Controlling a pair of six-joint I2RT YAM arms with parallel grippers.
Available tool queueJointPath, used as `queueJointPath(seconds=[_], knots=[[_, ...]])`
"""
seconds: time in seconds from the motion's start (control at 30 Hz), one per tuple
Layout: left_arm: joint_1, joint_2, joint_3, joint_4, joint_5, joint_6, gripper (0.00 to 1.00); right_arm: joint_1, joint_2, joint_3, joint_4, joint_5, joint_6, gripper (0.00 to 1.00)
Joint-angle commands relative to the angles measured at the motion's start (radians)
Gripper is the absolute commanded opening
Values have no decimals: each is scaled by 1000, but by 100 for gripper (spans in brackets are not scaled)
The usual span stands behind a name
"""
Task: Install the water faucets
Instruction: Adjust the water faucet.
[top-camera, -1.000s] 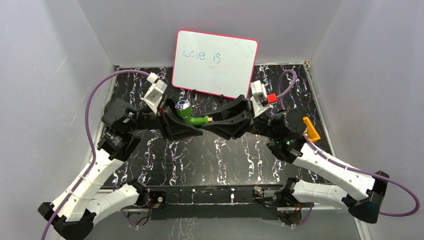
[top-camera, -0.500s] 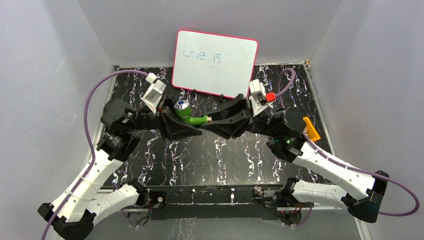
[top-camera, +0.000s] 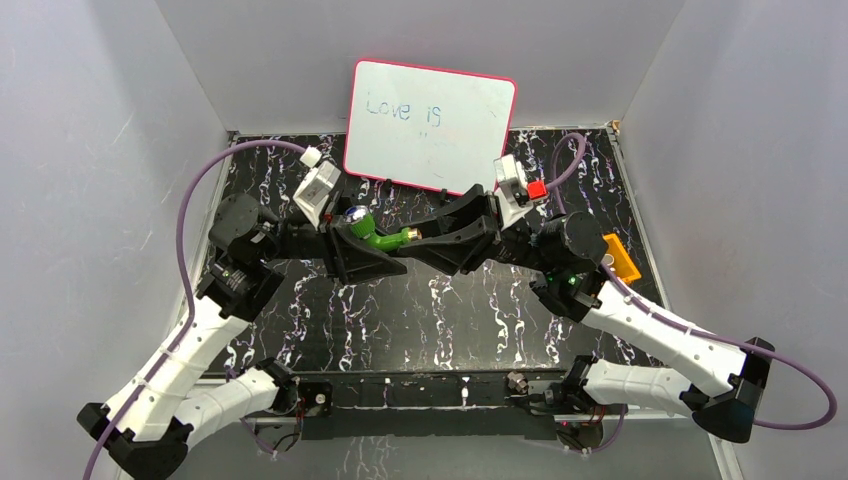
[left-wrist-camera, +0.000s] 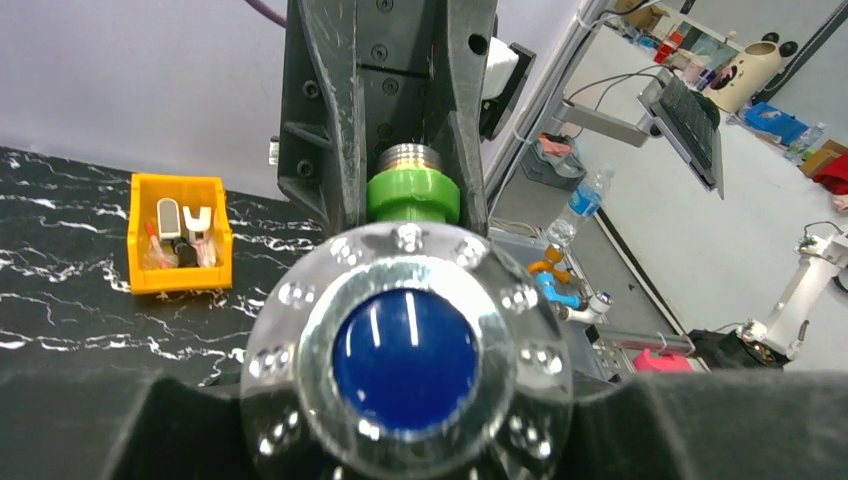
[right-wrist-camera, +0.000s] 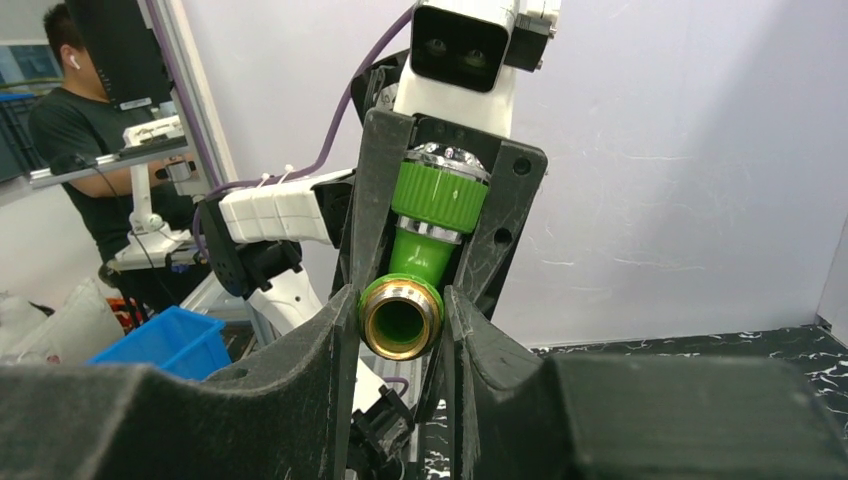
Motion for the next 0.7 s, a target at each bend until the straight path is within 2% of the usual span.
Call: queueJointPath(seconds=[0.0,0.23,0.3,0.4,0.43,0.47,0.5,0.57,0.67], knots=[[-11,6,5,0,-3,9,35,9,15,24,22,21,13,0],[-11,5,1,17,-9,2,29,10,-1,10,35,44,15,0],[-12,4,-1,26,-10,-3,22,9,-10,4,39,54,15,0],[-11,5,4,19,-10,2,0,9,-23,7,12,65,-4,0],[-12,6,10,4,-10,11,0,10,-27,12,-9,73,-14,0],[-11,6,16,-12,-9,25,0,10,-31,17,-30,75,-24,3],[-11,6,23,-24,-9,32,0,10,-35,25,-53,76,-37,11],[-11,6,33,-46,-9,48,0,10,-41,38,-95,75,-57,32],[-11,8,49,-82,-9,72,0,10,-48,51,-134,75,-74,49]])
